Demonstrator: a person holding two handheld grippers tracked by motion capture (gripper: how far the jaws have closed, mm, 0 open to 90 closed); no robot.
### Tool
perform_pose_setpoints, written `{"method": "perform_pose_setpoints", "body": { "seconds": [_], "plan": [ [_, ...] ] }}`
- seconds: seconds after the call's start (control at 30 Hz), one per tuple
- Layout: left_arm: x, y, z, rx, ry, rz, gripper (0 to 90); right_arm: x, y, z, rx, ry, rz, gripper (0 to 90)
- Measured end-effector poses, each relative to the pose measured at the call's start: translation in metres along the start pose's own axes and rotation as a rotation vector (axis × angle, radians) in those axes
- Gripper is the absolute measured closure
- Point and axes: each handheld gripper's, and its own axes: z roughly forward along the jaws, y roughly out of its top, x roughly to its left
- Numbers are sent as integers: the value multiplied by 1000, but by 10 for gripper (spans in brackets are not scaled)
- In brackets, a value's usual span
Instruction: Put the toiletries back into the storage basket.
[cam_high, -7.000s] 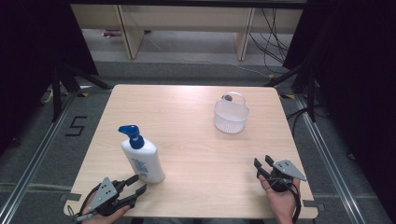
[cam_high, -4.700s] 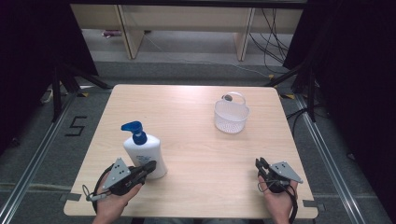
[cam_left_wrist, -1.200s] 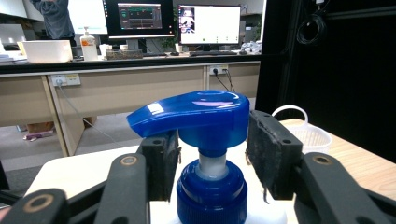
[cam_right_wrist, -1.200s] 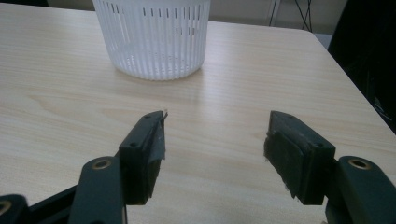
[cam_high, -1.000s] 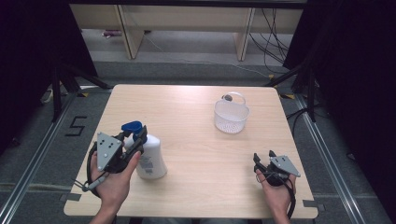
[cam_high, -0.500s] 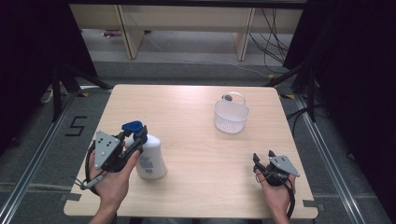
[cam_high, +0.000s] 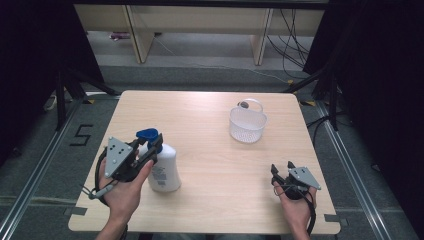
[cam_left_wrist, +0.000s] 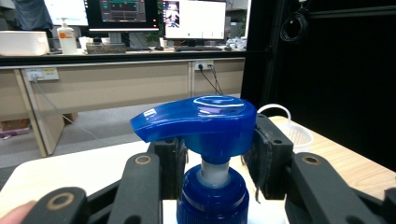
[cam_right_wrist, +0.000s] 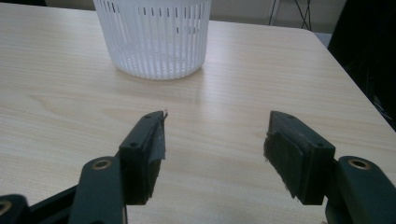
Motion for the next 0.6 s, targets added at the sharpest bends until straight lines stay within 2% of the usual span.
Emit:
{"method": "perform_pose_setpoints", "body": {
  "seconds": [0.23,0.27,0.57,0.6],
  "plan": [
    [-8,12,11,-19,-55,-9,598,0,0,0,-2,3,1,384],
    [-9,14,15,-21,-66,-11,598,-2,0,1,-10,9,-28,384],
    [-25,30,44,-42,-133,-3,598,-3,0,0,-18,-9,-49,385],
    [-26,32,47,-45,-140,-7,598,1,-1,-1,-6,-6,1,386]
  ]
}}
